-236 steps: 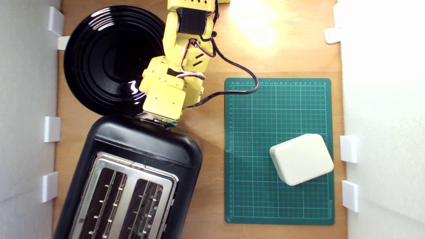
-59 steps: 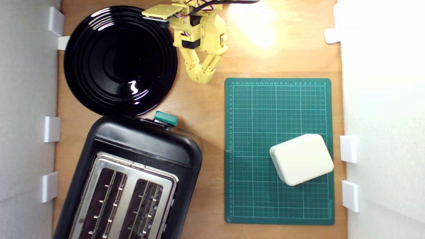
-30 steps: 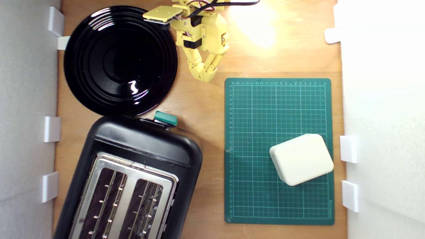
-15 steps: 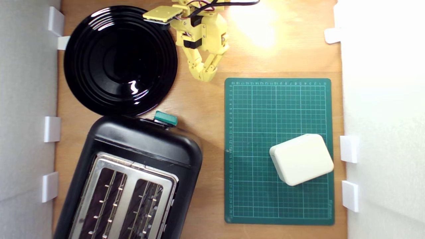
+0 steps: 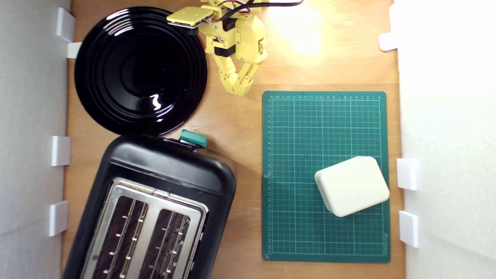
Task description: Start toaster
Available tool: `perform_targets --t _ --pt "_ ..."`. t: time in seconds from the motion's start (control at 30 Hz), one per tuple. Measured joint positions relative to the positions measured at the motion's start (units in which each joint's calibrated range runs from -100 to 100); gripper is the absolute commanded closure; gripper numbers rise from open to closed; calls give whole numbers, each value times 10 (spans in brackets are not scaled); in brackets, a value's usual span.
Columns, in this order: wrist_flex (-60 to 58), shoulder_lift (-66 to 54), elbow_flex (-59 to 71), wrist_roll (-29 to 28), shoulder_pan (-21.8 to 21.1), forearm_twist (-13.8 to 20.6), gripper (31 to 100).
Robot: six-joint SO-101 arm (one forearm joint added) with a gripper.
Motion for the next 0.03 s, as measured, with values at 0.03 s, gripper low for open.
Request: perform_targets --t 0.03 --pt "0 0 0 0 0 0 988"
